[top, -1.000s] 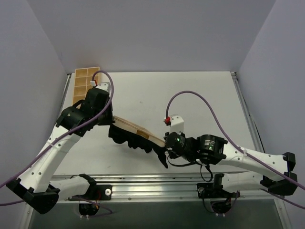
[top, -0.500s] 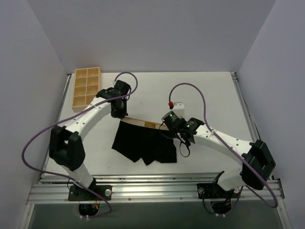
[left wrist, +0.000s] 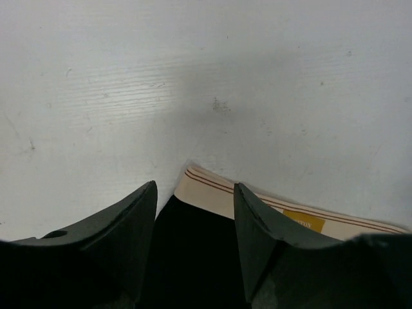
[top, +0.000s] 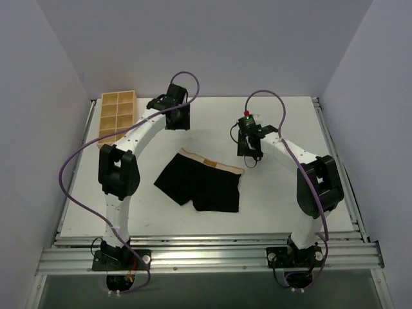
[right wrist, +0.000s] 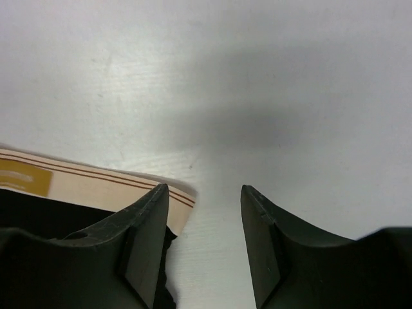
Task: Roll the underwear
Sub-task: Flatten the underwear
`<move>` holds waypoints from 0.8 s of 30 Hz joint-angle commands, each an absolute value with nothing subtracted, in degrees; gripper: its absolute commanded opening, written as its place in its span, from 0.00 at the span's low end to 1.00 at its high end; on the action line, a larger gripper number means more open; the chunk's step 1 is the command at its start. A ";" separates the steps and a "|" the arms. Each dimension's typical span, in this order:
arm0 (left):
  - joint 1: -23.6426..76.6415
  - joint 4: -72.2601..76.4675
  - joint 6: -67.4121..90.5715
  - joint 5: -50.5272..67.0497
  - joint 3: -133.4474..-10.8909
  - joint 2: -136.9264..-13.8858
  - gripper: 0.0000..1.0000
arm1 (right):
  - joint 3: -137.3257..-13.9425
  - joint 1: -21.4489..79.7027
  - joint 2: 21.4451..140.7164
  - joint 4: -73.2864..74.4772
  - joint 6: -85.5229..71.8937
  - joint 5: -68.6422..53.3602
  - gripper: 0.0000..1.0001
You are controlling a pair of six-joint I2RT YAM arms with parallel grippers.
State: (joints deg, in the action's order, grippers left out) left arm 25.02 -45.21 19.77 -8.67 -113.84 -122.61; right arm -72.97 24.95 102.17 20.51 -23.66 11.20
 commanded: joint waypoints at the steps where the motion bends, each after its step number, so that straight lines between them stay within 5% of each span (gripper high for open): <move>1: 25.13 -46.68 18.11 -8.00 -112.96 -116.74 0.59 | -76.04 25.40 99.41 24.53 -22.85 4.61 0.43; 11: 26.54 -37.00 20.56 -0.80 -85.36 -104.77 0.59 | -59.62 27.95 91.68 15.56 -32.69 -5.97 0.29; 24: 26.10 -37.44 21.27 -0.88 -82.27 -107.75 0.59 | -49.66 26.02 91.67 12.92 -30.76 2.46 0.14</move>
State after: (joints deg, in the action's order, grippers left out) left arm 26.52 -39.35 20.75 -1.37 -81.97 -106.96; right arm -50.39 26.59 93.21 12.49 -31.44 -1.43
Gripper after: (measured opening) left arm 0.587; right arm 0.150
